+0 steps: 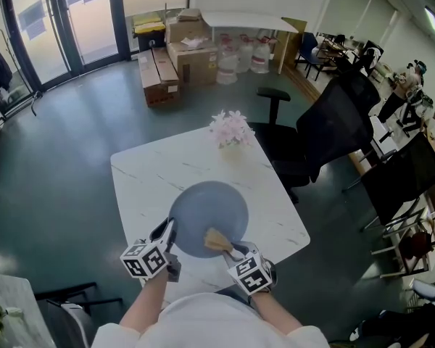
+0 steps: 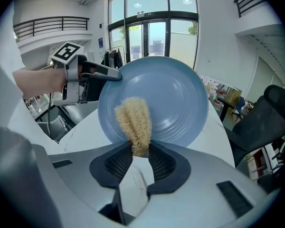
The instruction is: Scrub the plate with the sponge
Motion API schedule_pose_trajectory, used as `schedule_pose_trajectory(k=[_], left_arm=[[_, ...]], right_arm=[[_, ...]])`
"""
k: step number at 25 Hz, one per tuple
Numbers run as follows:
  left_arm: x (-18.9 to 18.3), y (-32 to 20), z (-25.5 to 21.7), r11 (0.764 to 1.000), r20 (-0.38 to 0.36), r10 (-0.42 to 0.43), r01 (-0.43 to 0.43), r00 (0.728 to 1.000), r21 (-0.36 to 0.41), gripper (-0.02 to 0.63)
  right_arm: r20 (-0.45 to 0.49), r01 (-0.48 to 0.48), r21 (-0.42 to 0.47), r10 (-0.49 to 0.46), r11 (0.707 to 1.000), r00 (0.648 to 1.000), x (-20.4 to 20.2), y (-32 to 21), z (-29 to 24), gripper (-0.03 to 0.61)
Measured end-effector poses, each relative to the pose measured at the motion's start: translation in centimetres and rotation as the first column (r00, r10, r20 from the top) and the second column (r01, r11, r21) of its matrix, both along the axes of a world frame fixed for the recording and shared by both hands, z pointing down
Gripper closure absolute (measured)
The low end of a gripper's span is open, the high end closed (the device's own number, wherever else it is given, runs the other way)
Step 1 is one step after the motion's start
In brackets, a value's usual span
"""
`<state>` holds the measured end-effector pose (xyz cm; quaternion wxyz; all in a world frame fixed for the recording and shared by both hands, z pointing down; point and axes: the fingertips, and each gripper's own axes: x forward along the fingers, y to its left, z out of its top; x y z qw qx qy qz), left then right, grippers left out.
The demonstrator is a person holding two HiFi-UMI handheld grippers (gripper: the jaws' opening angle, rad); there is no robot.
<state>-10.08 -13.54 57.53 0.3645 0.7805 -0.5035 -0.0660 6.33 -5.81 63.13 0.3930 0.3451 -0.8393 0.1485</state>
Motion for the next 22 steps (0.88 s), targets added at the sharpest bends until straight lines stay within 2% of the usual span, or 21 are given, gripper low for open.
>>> schedule_pose_trajectory(k=[2,7,13,22], left_arm=[[0.2,-0.1,0.1,1.0,-0.003,0.003,-0.003,1.0,-0.001,0.563],[0.7,-0.5,0.6,1.0,-0.053,0.002,-0.003,0.999,-0.019,0.563],[0.7,-1.6,2.4,0.998,-0.067,0.006,-0.011,0.998,-0.067,0.563],[0.0,-3.6,5.6,0.986,-0.109,-0.047,0.028,0.993,-0.165,0.563]], right_arm=[[0.026,-0.004,0.006,0.004,1.0,1.0,-0.3,0.2,-0.1,0.462],[0.215,-0.087,0.073,0.07,0.994,0.974,0.1,-1.1,-2.2,0.462],[0.209,-0.136,0.12,0.109,0.983,0.972,1.4,-1.9,-3.0,0.462],[0.224,-0.169,0.084,0.147,0.982,0.963,2.6,-2.0,-2.5,0.462]])
